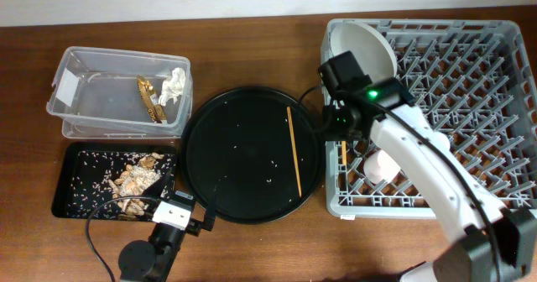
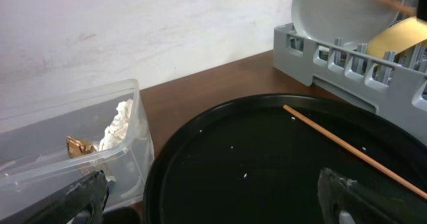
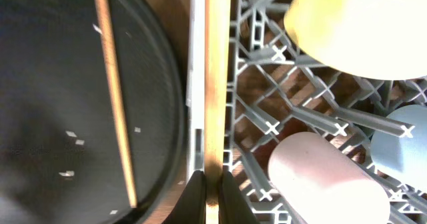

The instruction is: Sort waste into correct bins and load items into the dishwasher rack

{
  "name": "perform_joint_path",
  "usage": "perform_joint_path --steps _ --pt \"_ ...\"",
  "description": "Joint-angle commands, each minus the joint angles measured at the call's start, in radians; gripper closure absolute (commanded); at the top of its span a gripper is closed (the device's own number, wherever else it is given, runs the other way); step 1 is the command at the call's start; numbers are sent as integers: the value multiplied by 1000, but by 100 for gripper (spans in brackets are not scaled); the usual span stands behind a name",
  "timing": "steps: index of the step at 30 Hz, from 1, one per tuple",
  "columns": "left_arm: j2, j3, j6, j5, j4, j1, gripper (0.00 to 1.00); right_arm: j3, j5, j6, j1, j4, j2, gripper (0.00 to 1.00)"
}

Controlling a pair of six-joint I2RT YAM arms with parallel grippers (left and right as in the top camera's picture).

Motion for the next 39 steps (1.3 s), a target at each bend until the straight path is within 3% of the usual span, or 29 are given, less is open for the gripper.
perform_joint_path --steps 1,2,6,7,10,11,17,18,20,22,25,27,30,31,33,34,37,38,39 --pt "-3 -6 9 7 3 5 1 -22 166 35 -6 -20 95 96" --pt "-3 -6 9 7 3 5 1 -21 161 39 -6 -10 103 96" --pt "-3 -6 9 7 2 5 1 -18 -82 -37 103 26 39 55" --pt "-3 -6 9 7 3 5 1 -19 -121 -36 175 69 43 38" --pt "-3 -6 9 7 2 5 1 -67 -101 44 276 244 114 28" --pt "-3 -6 9 7 2 5 1 -74 -96 43 260 298 177 29" --pt "-3 -6 9 7 2 5 0 -75 -88 43 165 290 420 70" --pt "-3 -6 9 7 2 5 1 -74 -132 43 167 275 424 96" --pt "-3 -6 9 7 2 5 1 -73 -166 43 167 257 366 96" --pt "-3 -6 9 7 3 5 1 -73 -154 15 160 243 167 96" --pt "-3 -6 9 7 2 5 1 -74 76 2 77 184 -114 96" --pt "-3 -6 9 7 3 5 1 -92 106 -20 -19 141 -95 96" --pt "-3 -6 9 7 3 5 1 -148 87 -21 -49 139 -2 94" --pt "-3 -6 9 7 2 5 1 -144 91 -21 -49 146 -3 62" --pt "-3 -6 9 7 2 5 1 -95 61 -17 -41 83 -72 50" --pt "-3 -6 9 7 2 5 1 -78 45 -18 -19 49 -156 49" --pt "-3 -6 9 7 2 5 0 -78 45 -21 134 -10 -517 38" --pt "-3 -6 9 7 3 5 1 -78 45 -21 171 -36 -599 1" --pt "-3 -6 9 7 2 5 0 -78 45 -20 193 -56 -656 1"
